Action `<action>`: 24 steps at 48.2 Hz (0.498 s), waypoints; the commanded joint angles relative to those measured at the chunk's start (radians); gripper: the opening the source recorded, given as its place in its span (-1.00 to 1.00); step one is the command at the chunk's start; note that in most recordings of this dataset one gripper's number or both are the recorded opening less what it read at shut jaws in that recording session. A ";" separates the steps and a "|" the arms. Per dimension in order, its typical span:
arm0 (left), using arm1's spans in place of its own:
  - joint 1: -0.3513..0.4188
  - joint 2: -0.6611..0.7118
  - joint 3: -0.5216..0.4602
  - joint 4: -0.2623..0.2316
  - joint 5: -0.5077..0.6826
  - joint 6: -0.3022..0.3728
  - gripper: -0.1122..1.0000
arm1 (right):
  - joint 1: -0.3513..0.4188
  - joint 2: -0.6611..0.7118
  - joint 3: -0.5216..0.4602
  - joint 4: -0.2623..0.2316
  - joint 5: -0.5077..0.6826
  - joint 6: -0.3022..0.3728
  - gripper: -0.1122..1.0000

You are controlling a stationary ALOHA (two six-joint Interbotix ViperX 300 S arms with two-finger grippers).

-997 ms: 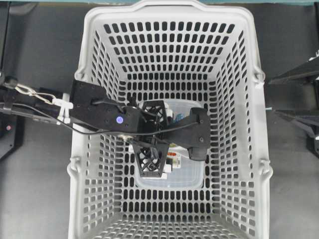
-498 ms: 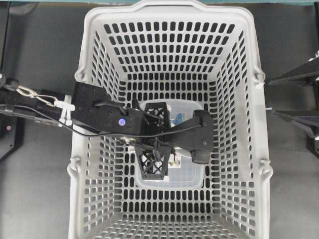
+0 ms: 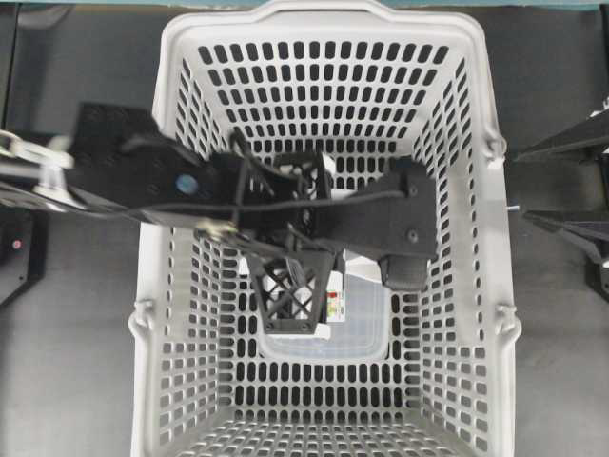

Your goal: Pick up the chinese spoon from the shopping basket with the left arm.

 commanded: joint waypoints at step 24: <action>-0.008 -0.023 -0.158 0.005 0.166 -0.002 -0.57 | 0.000 -0.006 -0.012 0.002 -0.005 0.002 0.44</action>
